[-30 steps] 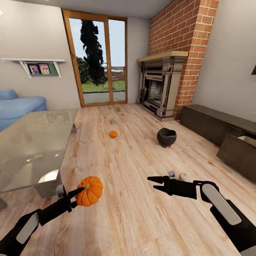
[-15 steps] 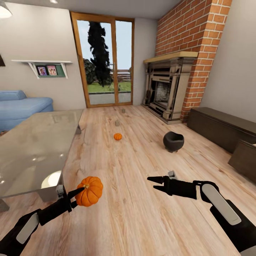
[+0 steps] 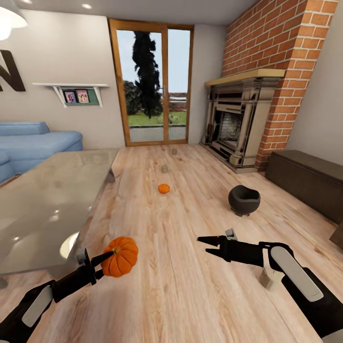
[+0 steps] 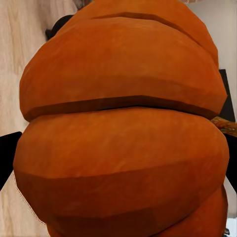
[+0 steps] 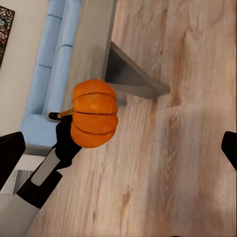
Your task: Place each of the two pumpkins and all three candles from the living room inside a cabinet in the living room (use any cabinet), then make sure every cabinet is closed, and position the cauldron so it is next to a table in the living room.
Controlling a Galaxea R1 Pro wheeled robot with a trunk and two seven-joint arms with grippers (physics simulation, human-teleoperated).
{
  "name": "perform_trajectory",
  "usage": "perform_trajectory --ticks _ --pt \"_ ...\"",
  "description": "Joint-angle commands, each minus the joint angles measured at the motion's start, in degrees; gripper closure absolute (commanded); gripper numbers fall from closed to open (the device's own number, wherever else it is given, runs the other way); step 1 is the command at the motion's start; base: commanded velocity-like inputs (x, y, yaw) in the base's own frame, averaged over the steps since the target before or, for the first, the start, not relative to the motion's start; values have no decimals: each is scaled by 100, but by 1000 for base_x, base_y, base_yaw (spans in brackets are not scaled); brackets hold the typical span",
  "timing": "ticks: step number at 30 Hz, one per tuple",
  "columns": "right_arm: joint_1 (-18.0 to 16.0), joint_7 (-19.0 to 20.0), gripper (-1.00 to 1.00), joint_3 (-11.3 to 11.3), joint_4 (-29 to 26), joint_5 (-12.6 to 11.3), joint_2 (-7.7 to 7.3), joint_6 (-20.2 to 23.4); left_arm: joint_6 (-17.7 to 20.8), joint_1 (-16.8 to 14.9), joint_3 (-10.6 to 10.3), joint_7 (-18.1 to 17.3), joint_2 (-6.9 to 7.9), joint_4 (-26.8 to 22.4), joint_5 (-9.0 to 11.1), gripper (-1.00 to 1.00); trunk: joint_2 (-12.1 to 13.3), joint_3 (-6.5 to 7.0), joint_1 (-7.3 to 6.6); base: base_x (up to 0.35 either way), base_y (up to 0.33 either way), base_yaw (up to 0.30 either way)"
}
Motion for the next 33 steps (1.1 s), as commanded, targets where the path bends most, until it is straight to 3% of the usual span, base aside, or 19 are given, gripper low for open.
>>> perform_trajectory --ticks 1,9,21,33 --pt "-4 61 -100 4 4 53 -4 6 61 -5 6 -8 1 -5 58 100 -2 -5 1 200 -271 6" --pt "-4 64 -100 9 2 52 -4 7 61 -4 6 -4 1 -5 55 100 -2 -5 1 209 -266 36" --pt "-4 72 -100 11 2 51 -4 7 61 -4 7 -3 1 -5 55 100 -2 -5 1 283 -195 225" --pt "-4 66 -100 11 3 51 -4 7 61 -4 14 -6 1 1 55 100 -2 -5 1 301 -154 15"
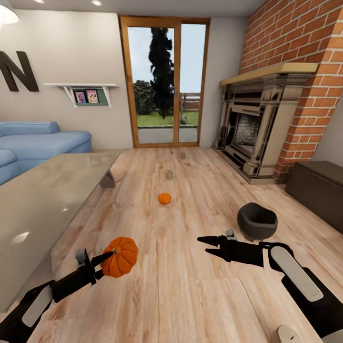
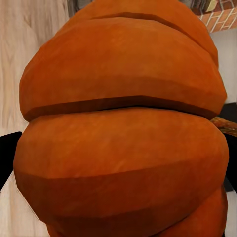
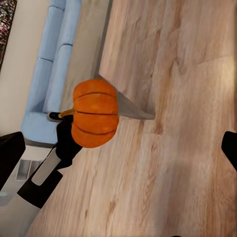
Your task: Place each of the two pumpkins and all three candles from the living room inside a cabinet in the living room (use any cabinet), then make sure every cabinet is closed, and position the cauldron so it is next to a table in the living room.
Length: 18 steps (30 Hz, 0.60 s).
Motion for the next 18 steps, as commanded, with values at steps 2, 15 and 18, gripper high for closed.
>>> perform_trajectory --ticks 2,15,18 --pt "-4 55 -100 6 2 56 -4 6 64 -3 5 -11 0 -2 63 100 -2 -5 2 331 -36 28" --pt "-4 56 -100 6 7 56 -4 6 64 -4 5 -12 0 0 64 100 -2 -4 2 340 -4 94" --pt "-4 56 -100 6 4 57 -4 6 64 -5 5 -12 0 -2 63 100 -2 -4 2 342 0 1"
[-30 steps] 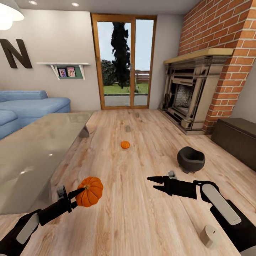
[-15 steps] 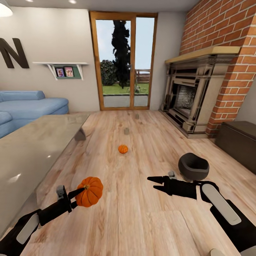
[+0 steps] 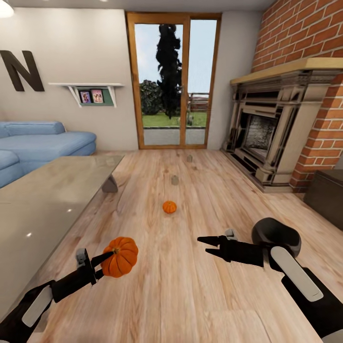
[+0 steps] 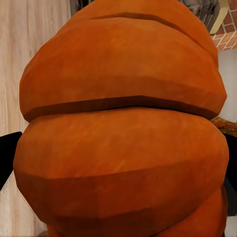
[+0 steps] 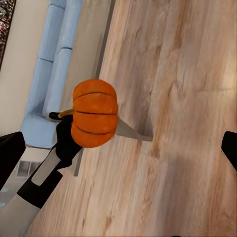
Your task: Place each of the two pumpkins and all three candles from the living room inside a cabinet in the living room (use any cabinet), then make sure every cabinet is closed, and position the cauldron so it is next to a table in the living room.
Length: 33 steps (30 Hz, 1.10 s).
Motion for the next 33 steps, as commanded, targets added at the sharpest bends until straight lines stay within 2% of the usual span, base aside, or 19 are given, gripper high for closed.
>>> perform_trajectory --ticks 1,33 --pt "-5 58 -100 6 1 54 -4 7 62 -2 5 -9 0 -2 63 100 -2 -5 2 342 0 1" --pt "-5 41 -100 6 20 56 -4 -37 64 -1 5 -18 0 -10 70 100 -2 -5 2 342 0 0"
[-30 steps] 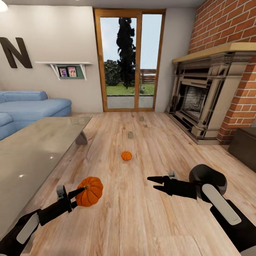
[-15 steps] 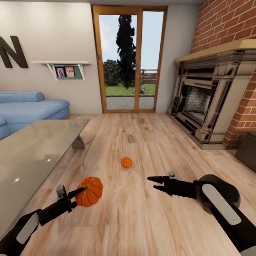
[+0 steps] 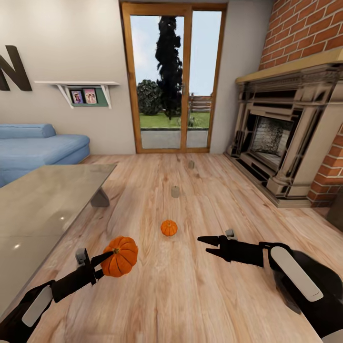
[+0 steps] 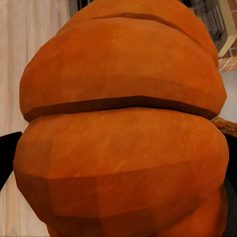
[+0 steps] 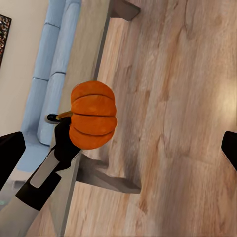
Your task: Place each of the two pumpkins and all three candles from the living room inside a cabinet in the living room (use any cabinet), then make sure every cabinet is closed, and position the cauldron so it is next to a table in the living room.
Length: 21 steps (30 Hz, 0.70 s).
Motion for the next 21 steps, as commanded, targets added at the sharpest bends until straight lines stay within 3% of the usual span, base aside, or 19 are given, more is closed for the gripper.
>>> perform_trajectory --ticks 1,21 --pt "-5 58 -100 6 7 55 -4 7 62 -5 5 -10 0 -3 63 100 -2 -5 2 342 0 0" --pt "-5 37 -100 3 54 75 -4 -11 64 -4 5 -15 0 -3 63 100 -2 -5 2 342 0 0"
